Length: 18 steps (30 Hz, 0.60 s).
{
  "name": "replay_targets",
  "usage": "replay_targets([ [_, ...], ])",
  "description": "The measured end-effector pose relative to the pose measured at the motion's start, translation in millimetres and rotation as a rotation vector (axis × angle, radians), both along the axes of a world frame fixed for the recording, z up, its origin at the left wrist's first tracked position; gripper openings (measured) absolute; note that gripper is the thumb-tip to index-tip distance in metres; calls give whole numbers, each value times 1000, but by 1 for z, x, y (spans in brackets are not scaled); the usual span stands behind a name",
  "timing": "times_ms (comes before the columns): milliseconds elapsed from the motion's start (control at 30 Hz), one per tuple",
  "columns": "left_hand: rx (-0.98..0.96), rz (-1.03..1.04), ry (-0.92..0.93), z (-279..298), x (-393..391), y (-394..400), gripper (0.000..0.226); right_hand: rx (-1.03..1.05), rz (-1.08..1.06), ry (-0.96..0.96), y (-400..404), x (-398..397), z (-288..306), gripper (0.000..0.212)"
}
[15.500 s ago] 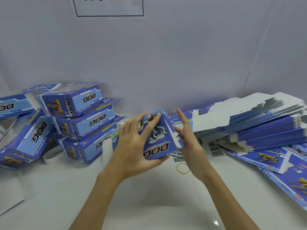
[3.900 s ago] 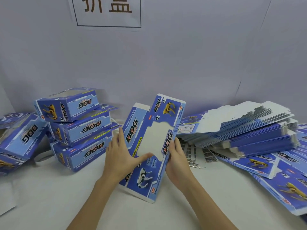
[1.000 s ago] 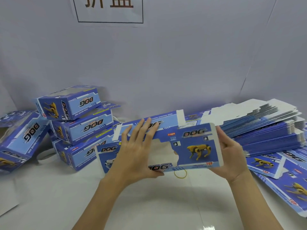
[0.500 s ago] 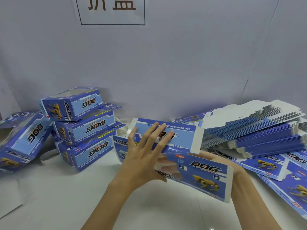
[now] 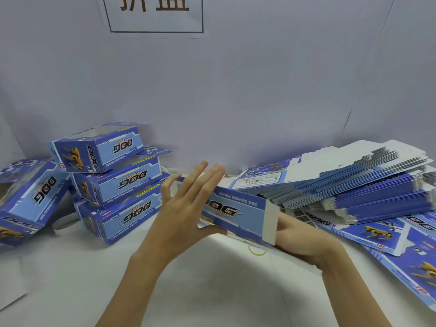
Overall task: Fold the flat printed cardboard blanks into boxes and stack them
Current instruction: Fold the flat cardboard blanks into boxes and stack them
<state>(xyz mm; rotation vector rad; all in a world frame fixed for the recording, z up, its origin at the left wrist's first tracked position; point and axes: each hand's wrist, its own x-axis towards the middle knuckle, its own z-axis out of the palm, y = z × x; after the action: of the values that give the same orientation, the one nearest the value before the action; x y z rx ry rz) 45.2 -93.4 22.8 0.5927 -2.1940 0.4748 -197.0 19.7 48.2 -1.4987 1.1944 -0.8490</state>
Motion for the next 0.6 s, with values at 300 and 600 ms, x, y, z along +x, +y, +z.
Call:
replay_targets([
  [300, 7, 38, 80, -3, 7, -10, 89, -194, -26, 44, -7, 5, 3, 31],
  [600, -13, 92, 282, -1, 17, -14, 77, -580, -566, -303, -17, -25, 1, 32],
])
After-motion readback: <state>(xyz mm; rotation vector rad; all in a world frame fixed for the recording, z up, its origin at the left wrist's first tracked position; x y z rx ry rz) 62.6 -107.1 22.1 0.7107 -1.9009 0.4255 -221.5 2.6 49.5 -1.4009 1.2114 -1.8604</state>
